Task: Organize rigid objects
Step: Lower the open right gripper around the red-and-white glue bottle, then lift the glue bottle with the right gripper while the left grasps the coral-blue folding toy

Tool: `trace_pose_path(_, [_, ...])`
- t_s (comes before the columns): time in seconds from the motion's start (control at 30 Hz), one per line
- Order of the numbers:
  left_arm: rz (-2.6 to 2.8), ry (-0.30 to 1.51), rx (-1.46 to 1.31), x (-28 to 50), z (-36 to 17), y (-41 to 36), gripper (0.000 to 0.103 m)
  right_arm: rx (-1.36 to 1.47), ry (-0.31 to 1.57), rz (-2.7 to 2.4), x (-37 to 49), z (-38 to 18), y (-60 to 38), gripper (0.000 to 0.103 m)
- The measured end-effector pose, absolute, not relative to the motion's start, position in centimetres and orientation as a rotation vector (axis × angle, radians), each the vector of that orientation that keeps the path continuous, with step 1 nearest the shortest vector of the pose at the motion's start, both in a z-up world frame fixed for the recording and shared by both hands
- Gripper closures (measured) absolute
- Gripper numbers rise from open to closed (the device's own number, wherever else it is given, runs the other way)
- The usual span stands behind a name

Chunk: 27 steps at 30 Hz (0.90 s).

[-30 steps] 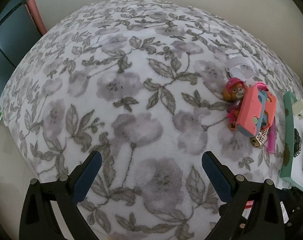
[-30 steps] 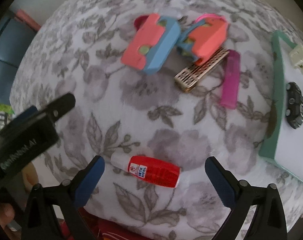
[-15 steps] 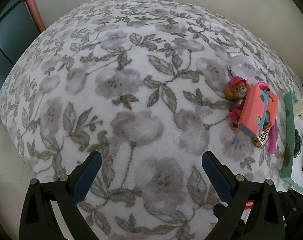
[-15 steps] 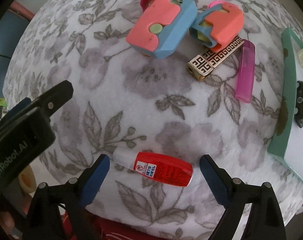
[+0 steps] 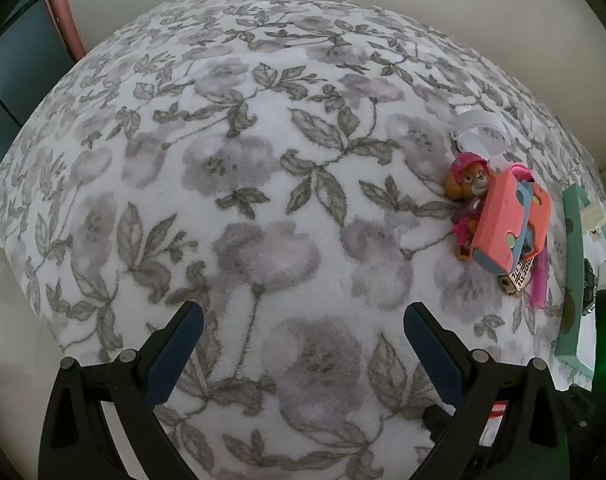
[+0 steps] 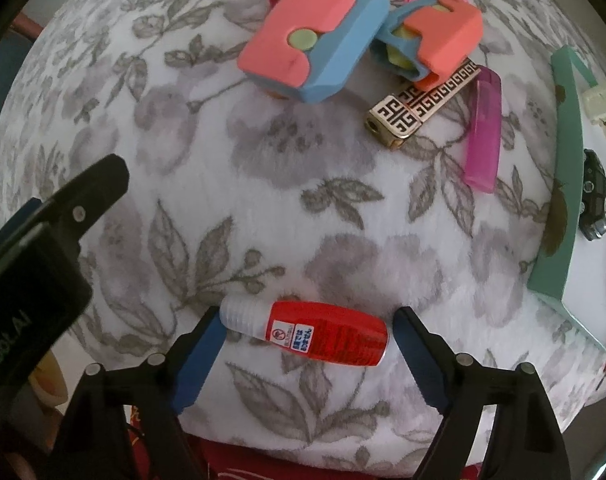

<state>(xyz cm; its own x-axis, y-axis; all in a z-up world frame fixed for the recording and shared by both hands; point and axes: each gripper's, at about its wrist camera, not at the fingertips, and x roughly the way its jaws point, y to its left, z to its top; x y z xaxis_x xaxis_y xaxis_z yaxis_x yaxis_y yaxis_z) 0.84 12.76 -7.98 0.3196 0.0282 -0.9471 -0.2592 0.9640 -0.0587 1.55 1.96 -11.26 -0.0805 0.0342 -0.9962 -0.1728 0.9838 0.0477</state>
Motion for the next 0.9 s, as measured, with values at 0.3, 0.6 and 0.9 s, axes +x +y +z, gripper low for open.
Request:
trace_pose_path(0.3, [0.166,1.230,-0.209,0.7,-7.9,12.7,0.003,-0.071,1.644,0.168,1.7,-11.1,1.2,0.023])
trace_pose_path(0.6, [0.088,1.189,-0.201,2.2,-7.2,10.9,0.003,-0.019,1.547,0.168,2.5,-10.6,-4.0,0.023])
trace_pose_path(0.9, [0.030,1.141,-0.196,4.7,-6.6,9.0,0.003,0.055,1.421,0.144,4.4,-8.3,-9.4,0.023])
